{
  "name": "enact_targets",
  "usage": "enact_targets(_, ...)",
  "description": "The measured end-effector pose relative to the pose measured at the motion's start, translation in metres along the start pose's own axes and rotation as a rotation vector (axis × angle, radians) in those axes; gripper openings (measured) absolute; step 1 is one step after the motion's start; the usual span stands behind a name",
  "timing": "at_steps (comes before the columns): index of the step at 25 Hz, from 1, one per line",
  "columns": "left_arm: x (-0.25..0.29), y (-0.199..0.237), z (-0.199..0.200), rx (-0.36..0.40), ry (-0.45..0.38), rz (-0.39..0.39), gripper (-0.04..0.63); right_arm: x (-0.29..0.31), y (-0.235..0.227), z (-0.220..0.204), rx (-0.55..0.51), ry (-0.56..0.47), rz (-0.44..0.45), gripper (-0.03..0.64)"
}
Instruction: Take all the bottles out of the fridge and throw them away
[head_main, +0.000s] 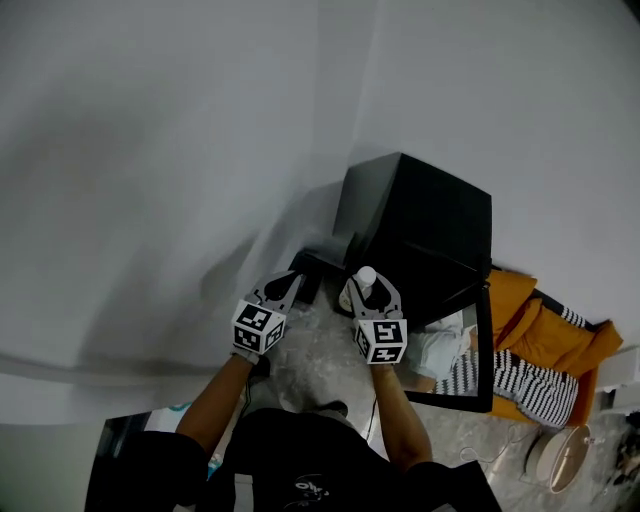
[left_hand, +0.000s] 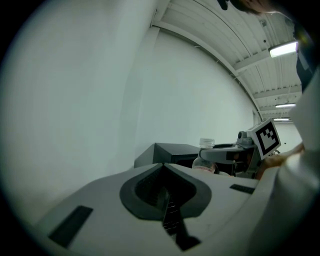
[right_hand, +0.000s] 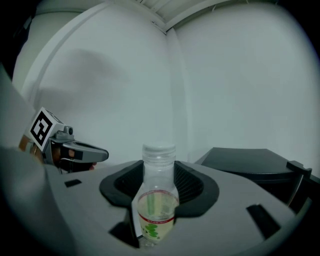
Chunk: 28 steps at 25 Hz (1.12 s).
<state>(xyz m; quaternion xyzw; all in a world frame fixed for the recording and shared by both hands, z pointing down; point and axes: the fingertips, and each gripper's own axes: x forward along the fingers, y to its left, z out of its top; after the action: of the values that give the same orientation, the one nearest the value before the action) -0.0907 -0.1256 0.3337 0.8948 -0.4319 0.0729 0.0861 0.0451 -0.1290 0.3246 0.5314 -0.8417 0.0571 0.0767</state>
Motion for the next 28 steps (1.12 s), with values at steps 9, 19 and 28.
enact_targets(9, -0.020, -0.021, -0.018, -0.020, 0.012, 0.109, 0.002, -0.010, -0.007, -0.010, 0.005, 0.009, 0.097, 0.195)
enact_targets(19, -0.025, 0.025, -0.025, -0.050, 0.002, 0.081, 0.002, 0.026, 0.030, -0.010, -0.018, 0.048, 0.112, 0.195)
enact_targets(28, -0.034, 0.067, -0.033, -0.085, -0.019, 0.046, 0.002, 0.074, 0.068, 0.003, -0.036, 0.041, 0.120, 0.195)
